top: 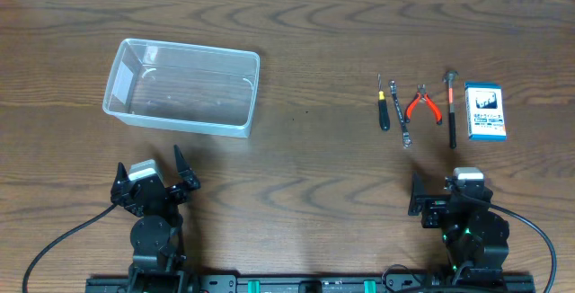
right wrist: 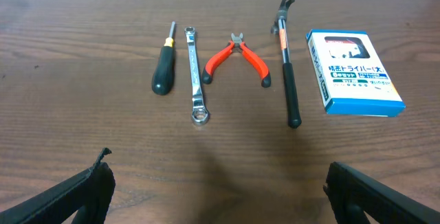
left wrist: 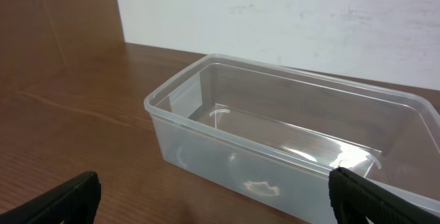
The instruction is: Pack container
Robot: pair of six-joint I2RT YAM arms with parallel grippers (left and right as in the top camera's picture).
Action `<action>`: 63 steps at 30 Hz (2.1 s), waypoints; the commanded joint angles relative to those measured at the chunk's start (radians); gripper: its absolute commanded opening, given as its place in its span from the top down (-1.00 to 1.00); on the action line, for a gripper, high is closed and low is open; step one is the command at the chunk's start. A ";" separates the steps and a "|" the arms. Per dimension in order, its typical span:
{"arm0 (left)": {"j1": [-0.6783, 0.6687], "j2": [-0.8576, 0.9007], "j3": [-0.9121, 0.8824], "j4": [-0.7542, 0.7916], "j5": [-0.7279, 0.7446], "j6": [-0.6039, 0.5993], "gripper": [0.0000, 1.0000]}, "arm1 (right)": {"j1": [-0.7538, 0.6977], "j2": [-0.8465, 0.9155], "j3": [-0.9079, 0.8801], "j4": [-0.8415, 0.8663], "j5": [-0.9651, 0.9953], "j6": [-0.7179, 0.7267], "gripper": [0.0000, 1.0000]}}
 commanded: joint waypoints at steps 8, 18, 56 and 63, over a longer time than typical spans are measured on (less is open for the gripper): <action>-0.003 -0.004 -0.022 -0.030 -0.020 0.002 -0.96 | 0.011 -0.011 -0.010 0.002 0.001 0.013 -0.98; -0.003 -0.004 -0.022 -0.030 -0.019 0.002 -0.96 | 0.011 -0.011 -0.010 0.002 0.001 0.013 -0.99; -0.003 -0.004 -0.022 -0.030 -0.019 0.002 -0.96 | 0.011 -0.010 -0.008 0.121 -0.472 0.380 -0.99; -0.003 -0.004 -0.022 -0.029 -0.019 0.002 -0.96 | 0.016 0.103 0.140 0.052 -0.513 0.423 -0.99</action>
